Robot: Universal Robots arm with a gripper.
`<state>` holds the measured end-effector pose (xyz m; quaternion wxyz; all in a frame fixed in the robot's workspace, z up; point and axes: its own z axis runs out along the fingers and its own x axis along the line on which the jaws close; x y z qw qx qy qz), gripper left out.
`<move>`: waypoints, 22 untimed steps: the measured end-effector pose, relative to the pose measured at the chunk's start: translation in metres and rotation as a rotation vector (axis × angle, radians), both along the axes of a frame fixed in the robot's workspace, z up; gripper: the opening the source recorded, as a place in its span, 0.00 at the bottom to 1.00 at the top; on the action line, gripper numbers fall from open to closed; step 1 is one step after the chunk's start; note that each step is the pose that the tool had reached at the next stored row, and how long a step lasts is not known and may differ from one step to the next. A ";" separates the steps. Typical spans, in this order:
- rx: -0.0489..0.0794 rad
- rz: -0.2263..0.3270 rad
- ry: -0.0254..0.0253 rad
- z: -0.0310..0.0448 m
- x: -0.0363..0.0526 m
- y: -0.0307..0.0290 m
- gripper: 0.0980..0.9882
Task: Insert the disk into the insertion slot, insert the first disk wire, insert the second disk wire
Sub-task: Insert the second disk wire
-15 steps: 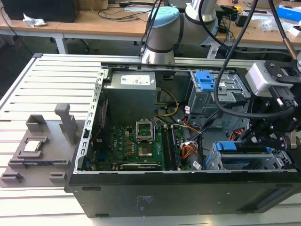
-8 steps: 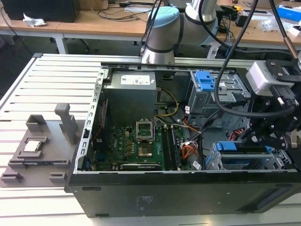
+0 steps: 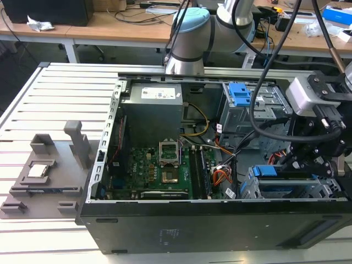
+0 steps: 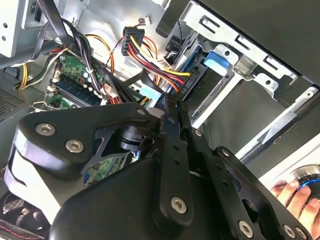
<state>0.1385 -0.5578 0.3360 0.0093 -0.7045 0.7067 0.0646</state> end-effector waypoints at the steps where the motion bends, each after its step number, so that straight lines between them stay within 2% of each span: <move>1: 0.000 0.000 0.0000 -0.0004 0.0000 -0.0003 0.06; 5: -0.002 0.000 -0.0003 -0.0008 0.0000 -0.0004 0.06; 6: -0.002 0.000 -0.0002 -0.0009 0.0001 -0.0004 0.07; 7: -0.001 0.000 -0.0002 -0.0010 0.0001 -0.0004 0.14; 8: -0.001 0.000 -0.0001 -0.0006 0.0000 -0.0003 0.14; 9: -0.001 0.000 -0.0001 0.0069 0.0000 -0.0003 0.21; 12: -0.002 0.000 0.0000 0.0250 -0.0001 0.0020 0.21; 13: -0.002 0.000 -0.0001 0.0316 -0.0001 0.0050 0.19; 14: -0.004 0.000 -0.0001 0.0382 0.0000 0.0084 0.12; 16: -0.007 0.000 0.0000 0.0464 0.0000 0.0109 0.01; 17: -0.008 0.000 0.0000 0.0515 0.0000 0.0114 0.01; 22: -0.009 0.000 0.0000 0.0533 0.0000 0.0115 0.01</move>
